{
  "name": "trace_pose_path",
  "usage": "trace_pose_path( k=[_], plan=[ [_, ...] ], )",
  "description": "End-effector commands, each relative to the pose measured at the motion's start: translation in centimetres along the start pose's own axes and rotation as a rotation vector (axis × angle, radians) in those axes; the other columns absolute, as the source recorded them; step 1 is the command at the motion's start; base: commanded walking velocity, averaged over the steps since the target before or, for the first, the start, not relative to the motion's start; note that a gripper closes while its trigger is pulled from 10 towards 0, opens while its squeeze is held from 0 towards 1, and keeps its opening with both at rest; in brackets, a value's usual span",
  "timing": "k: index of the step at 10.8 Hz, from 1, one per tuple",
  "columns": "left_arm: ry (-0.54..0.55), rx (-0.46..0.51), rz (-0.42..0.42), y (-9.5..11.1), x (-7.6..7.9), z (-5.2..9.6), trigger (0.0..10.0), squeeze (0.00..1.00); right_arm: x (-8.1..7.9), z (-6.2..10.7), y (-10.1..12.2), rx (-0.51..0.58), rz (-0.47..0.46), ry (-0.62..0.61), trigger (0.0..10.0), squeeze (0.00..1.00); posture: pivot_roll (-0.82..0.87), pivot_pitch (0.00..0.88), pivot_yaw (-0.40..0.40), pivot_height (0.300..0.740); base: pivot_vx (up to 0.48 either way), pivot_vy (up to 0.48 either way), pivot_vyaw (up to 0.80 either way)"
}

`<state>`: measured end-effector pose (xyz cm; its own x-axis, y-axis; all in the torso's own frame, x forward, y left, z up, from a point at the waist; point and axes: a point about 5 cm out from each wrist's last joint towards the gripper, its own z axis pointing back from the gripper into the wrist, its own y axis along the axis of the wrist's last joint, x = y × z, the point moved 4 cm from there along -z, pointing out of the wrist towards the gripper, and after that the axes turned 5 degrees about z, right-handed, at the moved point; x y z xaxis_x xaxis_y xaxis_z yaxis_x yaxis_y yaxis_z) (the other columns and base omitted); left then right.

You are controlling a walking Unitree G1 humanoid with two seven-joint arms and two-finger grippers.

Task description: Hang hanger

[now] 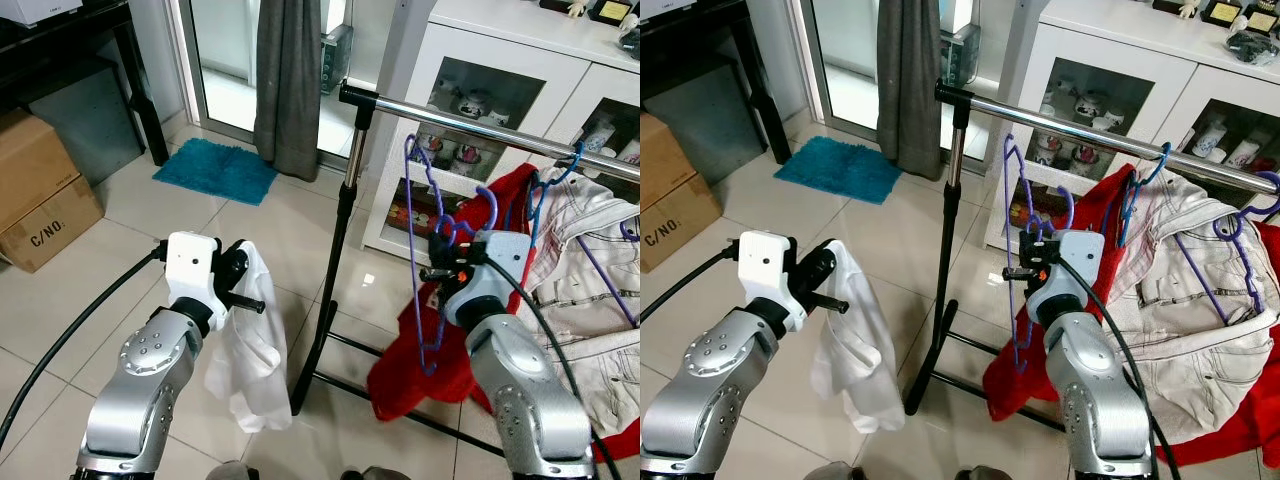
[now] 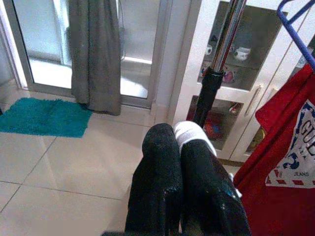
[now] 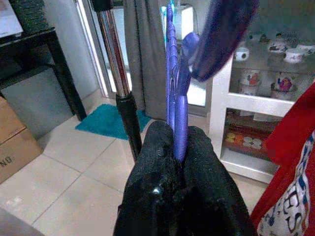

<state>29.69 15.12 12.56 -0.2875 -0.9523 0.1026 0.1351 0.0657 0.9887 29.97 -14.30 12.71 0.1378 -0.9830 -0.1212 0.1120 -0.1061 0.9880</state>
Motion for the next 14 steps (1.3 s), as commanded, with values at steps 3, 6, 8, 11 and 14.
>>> trace_pose_path(
  k=[3,6,8,11,14],
  plan=[
    [0.003,0.028,-0.009,0.6,0.0,0.2,0.0,0.0,-0.6,0.5,-0.6,-0.053,0.035,0.047,3.3,0.0,-0.03,0.064,-0.065,0.74,0.0,0.0,0.0],
    [0.037,0.011,-0.007,0.1,-0.4,0.5,0.0,0.0,0.2,1.1,-0.4,-0.047,0.09,0.017,0.0,0.0,-0.04,0.066,-0.068,0.74,0.0,0.0,-0.27],
    [0.029,0.006,-0.009,-0.3,-0.1,0.5,0.0,0.0,-0.3,1.4,-0.1,-0.027,0.112,0.105,0.0,0.0,-0.03,0.054,-0.062,0.74,0.0,0.0,-0.8],
    [0.026,0.014,-0.021,0.2,-0.6,1.0,0.4,0.0,-0.8,1.4,1.7,0.022,0.178,0.164,1.2,0.0,-0.05,0.091,-0.1,0.74,0.0,0.0,-0.8],
    [-0.002,-0.001,-0.029,-0.9,0.9,1.6,0.0,0.0,-1.8,2.3,3.3,0.136,0.135,0.281,3.0,0.0,-0.05,0.079,-0.089,0.74,0.0,0.0,-0.8]
  ],
)
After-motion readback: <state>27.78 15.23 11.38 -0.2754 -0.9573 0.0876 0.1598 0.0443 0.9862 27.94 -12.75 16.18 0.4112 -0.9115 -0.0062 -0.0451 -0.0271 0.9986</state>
